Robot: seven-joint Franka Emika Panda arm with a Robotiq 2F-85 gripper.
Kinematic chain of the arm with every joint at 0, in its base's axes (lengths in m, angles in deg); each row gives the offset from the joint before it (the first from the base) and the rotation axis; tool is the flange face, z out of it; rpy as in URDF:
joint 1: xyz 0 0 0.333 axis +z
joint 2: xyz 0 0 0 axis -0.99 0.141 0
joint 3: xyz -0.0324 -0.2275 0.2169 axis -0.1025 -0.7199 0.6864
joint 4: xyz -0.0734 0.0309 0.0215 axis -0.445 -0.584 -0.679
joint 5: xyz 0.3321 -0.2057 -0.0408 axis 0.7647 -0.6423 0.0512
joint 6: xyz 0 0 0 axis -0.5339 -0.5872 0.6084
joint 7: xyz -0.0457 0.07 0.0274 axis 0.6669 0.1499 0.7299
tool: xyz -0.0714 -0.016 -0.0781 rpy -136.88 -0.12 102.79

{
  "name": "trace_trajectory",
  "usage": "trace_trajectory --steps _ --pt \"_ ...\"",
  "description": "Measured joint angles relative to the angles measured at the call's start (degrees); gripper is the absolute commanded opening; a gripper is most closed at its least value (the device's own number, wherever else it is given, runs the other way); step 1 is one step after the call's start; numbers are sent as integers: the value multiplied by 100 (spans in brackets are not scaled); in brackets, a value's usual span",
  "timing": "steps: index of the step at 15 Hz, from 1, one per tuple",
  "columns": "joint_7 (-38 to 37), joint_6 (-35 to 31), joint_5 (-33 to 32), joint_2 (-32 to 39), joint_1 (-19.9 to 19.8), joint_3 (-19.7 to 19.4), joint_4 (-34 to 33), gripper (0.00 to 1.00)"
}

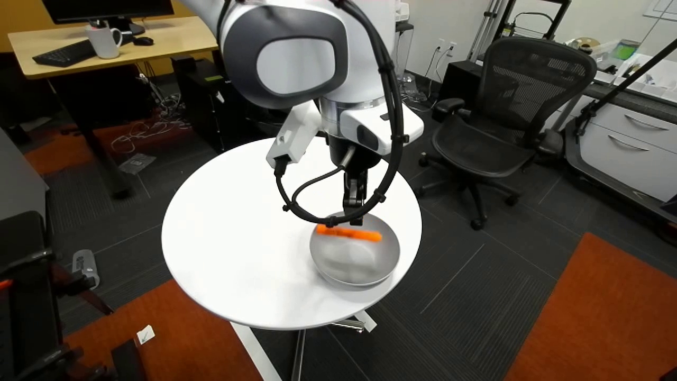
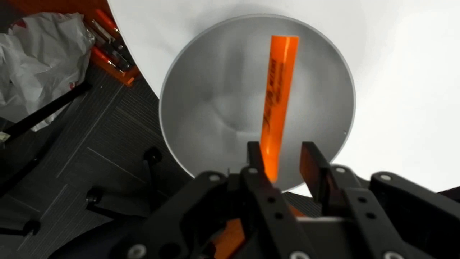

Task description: Take the marker from the table and put it in the bowl

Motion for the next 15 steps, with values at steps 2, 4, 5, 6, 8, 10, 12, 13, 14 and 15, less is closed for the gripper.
trace_trajectory --steps 2,4,5,6,8,10,12,13,14,15 --pt "0 73 23 86 -15 2 -127 81" --pt "0 109 58 135 -25 3 -211 95" --pt "0 110 80 153 -28 3 -235 100" --pt "0 110 108 164 -30 3 -246 100" --pt "0 110 126 177 -31 4 -256 100" --pt "0 111 131 180 -34 8 -260 100" --pt "8 137 166 180 -65 49 -265 100" --pt "10 141 171 180 -88 74 -266 100" --pt "11 142 172 180 -103 90 -266 100" --pt "11 142 173 180 -109 96 -267 100"
